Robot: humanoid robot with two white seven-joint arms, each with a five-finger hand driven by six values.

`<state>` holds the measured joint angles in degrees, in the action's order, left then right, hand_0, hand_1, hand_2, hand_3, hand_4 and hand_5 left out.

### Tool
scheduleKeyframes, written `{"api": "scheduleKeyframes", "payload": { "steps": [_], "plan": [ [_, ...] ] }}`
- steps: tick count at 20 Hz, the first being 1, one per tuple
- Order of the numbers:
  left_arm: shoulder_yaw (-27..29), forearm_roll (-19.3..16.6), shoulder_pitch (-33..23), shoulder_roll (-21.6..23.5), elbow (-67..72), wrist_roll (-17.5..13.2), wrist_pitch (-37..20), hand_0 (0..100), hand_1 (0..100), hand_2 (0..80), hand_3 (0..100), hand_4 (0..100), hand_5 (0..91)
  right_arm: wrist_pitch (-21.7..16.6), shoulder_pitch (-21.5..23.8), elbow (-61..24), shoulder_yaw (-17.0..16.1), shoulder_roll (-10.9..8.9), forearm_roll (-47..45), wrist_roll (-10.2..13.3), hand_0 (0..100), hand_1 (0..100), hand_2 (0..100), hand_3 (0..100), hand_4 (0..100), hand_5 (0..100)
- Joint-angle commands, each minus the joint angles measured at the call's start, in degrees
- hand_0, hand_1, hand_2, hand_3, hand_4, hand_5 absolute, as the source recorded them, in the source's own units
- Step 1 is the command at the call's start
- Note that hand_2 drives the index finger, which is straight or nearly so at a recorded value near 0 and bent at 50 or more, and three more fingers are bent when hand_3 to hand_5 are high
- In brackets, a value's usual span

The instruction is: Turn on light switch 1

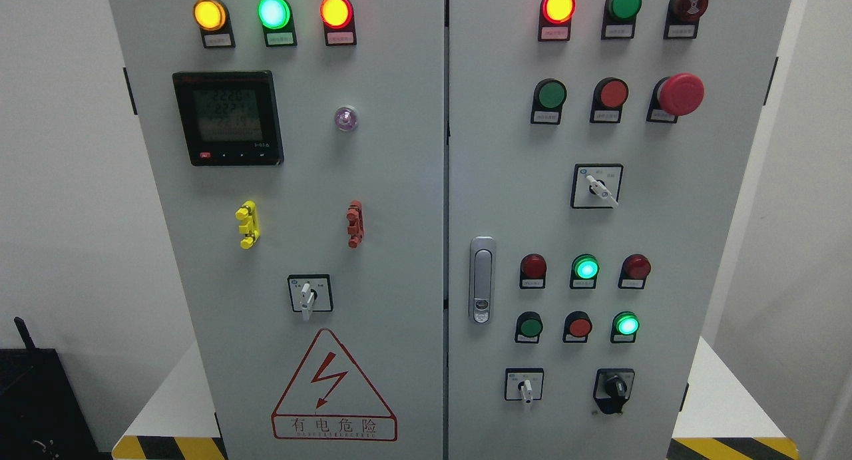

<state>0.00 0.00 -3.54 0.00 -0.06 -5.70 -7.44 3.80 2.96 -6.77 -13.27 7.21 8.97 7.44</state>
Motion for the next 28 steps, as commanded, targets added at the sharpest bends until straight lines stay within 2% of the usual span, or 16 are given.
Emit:
{"api": "scheduleKeyframes", "payload": {
  "steps": [1, 9, 11, 13, 15, 18, 23, 26, 27, 28],
  "plan": [
    [1.5, 0.26, -0.06, -1.93, -1.78, 0.08, -0.03, 24, 0, 0.0, 0, 0, 0.0, -0.03, 0.02, 0.0, 0.0, 0.0, 0.0, 0.03, 31, 0, 0, 0, 0, 0],
    [0.97, -0.26, -1.19, -1.85, -3.7, 0.6, -0.29, 24, 0, 0.0, 0, 0, 0.0, -0.03, 0.02, 0.0, 0.0, 0.0, 0.0, 0.03, 31, 0, 0, 0, 0, 0],
    [0.79, -0.7, -5.31, -1.85, -12.28, 3.58, -0.29, 24, 0, 0.0, 0, 0, 0.0, -0.03, 0.02, 0.0, 0.0, 0.0, 0.0, 0.03, 31, 0, 0, 0, 0, 0],
    [0.88, -0.7, -10.23, -1.76, -23.43, 4.3, -0.2, 24, 0, 0.0, 0, 0, 0.0, -0.03, -0.06, 0.0, 0.0, 0.0, 0.0, 0.03, 31, 0, 0, 0, 0, 0],
    [0.97, -0.7, -14.72, -0.97, -34.69, 4.04, 0.06, 24, 0, 0.0, 0, 0, 0.0, -0.03, -0.06, 0.0, 0.0, 0.0, 0.0, 0.03, 31, 0, 0, 0, 0, 0],
    [1.5, -0.79, -16.4, 0.35, -45.69, 4.03, -0.2, 24, 2, 0.0, 0, 0, 0.0, -0.03, 0.02, 0.0, 0.0, 0.0, 0.0, 0.03, 31, 0, 0, 0, 0, 0],
    [0.97, -0.79, -22.99, 4.21, -73.18, 2.28, 0.24, 27, 5, 0.0, 0, 0, 0.0, -0.03, 0.02, 0.0, 0.0, 0.0, 0.0, 0.03, 31, 0, 0, 0, 0, 0],
    [1.41, -0.7, -24.49, 5.18, -84.36, 2.19, 0.24, 29, 7, 0.0, 0, 0, 0.0, -0.03, 0.02, 0.0, 0.0, 0.0, 0.0, 0.03, 31, 0, 0, 0, 0, 0],
    [1.58, -0.7, -24.49, 5.19, -87.62, 2.19, 0.15, 29, 7, 0.0, 0, 1, 0.0, -0.03, 0.02, 0.0, 0.0, 0.0, 0.0, 0.03, 31, 0, 0, 0, 0, 0],
    [1.93, -0.62, -24.76, 5.36, -90.61, 2.19, -0.02, 29, 8, 0.0, 0, 7, 0.0, -0.03, -0.06, 0.0, 0.0, 0.0, 0.0, 0.03, 31, 0, 0, 0, 0, 0]
  ]
}}
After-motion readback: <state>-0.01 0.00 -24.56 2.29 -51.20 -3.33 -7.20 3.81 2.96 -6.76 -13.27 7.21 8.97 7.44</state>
